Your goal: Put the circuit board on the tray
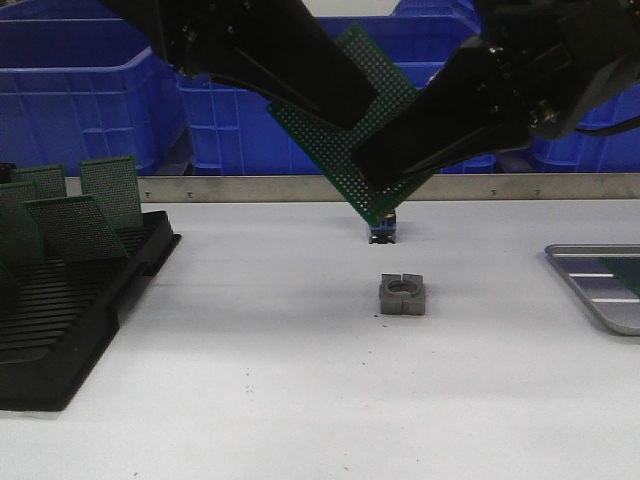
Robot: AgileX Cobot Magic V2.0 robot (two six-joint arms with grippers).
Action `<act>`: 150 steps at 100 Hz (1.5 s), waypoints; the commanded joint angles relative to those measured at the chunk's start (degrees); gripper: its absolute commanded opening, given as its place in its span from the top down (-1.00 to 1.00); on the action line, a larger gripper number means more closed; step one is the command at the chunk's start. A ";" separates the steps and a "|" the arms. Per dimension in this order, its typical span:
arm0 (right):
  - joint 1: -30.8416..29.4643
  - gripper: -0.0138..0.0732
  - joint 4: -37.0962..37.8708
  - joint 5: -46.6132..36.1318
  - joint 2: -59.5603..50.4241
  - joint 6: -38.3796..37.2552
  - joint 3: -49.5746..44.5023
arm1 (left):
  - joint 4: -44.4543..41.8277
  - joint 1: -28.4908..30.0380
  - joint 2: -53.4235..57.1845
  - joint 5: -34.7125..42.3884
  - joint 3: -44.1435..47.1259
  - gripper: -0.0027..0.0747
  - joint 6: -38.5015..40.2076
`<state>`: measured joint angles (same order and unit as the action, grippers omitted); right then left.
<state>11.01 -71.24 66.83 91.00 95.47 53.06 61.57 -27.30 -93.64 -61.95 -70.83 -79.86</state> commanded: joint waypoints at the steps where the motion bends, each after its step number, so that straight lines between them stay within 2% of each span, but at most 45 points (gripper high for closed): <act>1: -0.76 0.84 -0.76 2.07 -2.36 -5.40 1.47 | 3.65 -0.04 2.11 1.48 -2.42 -0.30 0.19; 14: -4.29 0.84 2.68 -1.00 -2.36 -15.29 1.47 | 3.36 2.02 2.11 2.72 -4.11 -0.30 0.19; 40: -16.25 0.84 2.96 -14.31 -2.25 -25.74 -0.21 | 3.36 5.49 2.11 1.67 -4.41 -0.30 0.19; 67: -26.79 0.84 3.47 -24.74 0.42 -26.71 -2.16 | 3.36 5.63 2.11 1.45 -4.41 -0.30 0.19; 81: -29.59 0.84 3.47 -27.93 3.11 -26.71 -2.23 | 3.36 5.63 2.11 1.30 -4.41 -0.30 0.19; 96: -30.06 0.82 3.47 -29.58 5.15 -26.71 -2.23 | 3.36 5.63 2.11 1.16 -4.41 -0.30 0.19; 101: -30.06 0.74 3.47 -29.66 5.62 -26.71 -2.23 | 3.36 5.63 2.11 1.03 -4.41 -0.30 0.19; 108: -30.06 0.46 3.47 -30.03 5.86 -26.71 -2.23 | 3.36 5.63 2.11 0.73 -4.41 -0.30 0.19; 109: -30.06 0.34 3.47 -30.21 5.91 -26.71 -2.23 | 3.36 5.63 2.11 0.73 -4.41 -0.30 0.19; 110: -30.06 0.34 3.47 -30.21 5.91 -26.71 -2.23 | 3.36 5.63 2.11 0.73 -4.41 -0.30 0.19; 120: -30.06 -0.36 3.47 -31.92 5.91 -26.71 -2.23 | 3.36 5.63 2.11 0.73 -4.41 -0.30 0.19; 127: -30.06 -0.62 3.47 -33.20 5.91 -26.71 -2.23 | 3.36 5.63 2.11 0.73 -4.41 -0.29 0.19; 136: -30.21 -0.65 3.47 -34.28 5.91 -26.71 -2.23 | 3.36 5.63 2.22 0.73 -4.41 -0.15 0.19; 143: -30.39 -0.59 3.47 -34.31 5.84 -26.71 -2.23 | 3.36 5.63 2.45 0.73 -4.41 0.05 0.19; 150: -30.45 -0.44 3.47 -34.34 5.72 -26.62 -2.17 | 3.36 6.07 2.72 0.73 -4.41 0.32 0.30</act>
<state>-18.96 -66.01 32.07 99.02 68.60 49.84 61.46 -21.75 -93.64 -60.58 -73.43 -79.86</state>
